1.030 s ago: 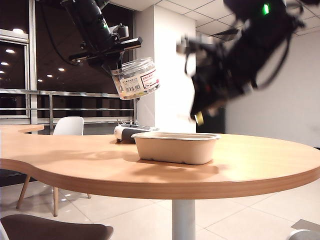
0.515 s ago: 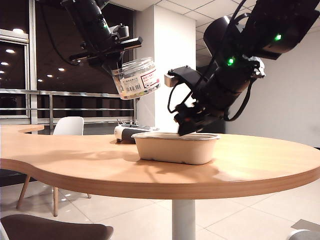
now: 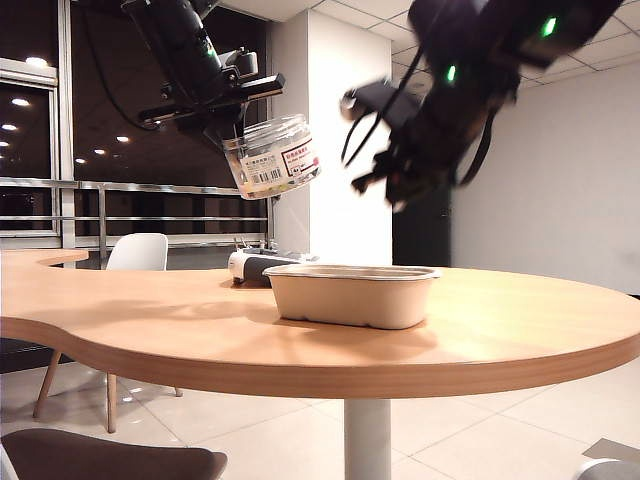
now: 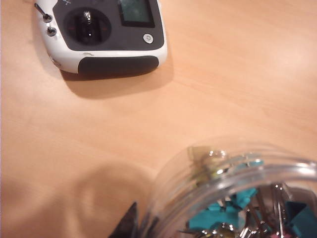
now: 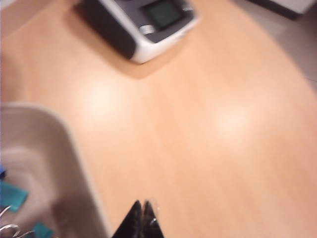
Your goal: Pick up the box filled with clips, pour some clips from it into the rectangular paper box, and then put the clip box back on the table.
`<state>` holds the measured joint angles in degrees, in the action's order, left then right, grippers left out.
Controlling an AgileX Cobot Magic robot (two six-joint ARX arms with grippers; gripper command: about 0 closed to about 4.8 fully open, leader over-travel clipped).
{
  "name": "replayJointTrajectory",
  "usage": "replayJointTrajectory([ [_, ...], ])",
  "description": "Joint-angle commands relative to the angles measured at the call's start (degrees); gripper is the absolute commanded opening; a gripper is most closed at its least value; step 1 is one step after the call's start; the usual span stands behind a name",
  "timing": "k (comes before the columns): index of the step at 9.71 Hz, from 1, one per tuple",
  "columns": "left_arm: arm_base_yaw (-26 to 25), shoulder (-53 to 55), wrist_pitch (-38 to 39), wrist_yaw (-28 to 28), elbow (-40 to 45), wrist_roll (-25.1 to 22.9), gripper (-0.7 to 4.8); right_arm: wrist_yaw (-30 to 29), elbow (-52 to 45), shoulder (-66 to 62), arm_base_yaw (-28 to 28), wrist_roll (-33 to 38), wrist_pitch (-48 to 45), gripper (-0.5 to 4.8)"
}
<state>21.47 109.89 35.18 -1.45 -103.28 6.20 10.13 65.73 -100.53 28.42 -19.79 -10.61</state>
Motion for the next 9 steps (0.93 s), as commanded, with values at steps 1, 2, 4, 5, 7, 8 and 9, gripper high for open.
replayJointTrajectory([
  [1,0.8,-0.3,-3.6,1.7,-0.3,-1.6,-0.05,-0.2,0.7,6.3,-0.6,1.3,2.4,-0.01],
  [2,1.2,-0.3,-5.6,4.1,-0.3,-3.0,-0.05,-0.2,0.7,8.0,-0.9,2.7,3.0,-0.01],
  [4,3.1,0.1,-13.2,7.5,-0.3,-7.7,-0.05,-1.4,0.7,11.9,-1.9,5.9,3.2,-0.01],
  [5,5.3,1.1,-17.7,10.6,-0.3,-14.8,-0.05,-1.3,0.7,14.1,-2.3,6.5,3.1,-0.01],
  [7,6.9,2.4,-21.0,10.5,0.0,-16.1,-0.05,-1.1,0.7,15.1,-2.8,6.7,3.1,-0.01],
  [8,8.0,4.3,-23.5,10.8,0.0,-16.9,-0.05,-1.1,0.7,15.3,-2.8,6.7,3.1,-0.01],
  [9,8.9,5.8,-26.8,13.0,1.5,-19.2,-0.05,-0.9,0.7,15.7,-2.9,7.2,3.1,-0.01],
])
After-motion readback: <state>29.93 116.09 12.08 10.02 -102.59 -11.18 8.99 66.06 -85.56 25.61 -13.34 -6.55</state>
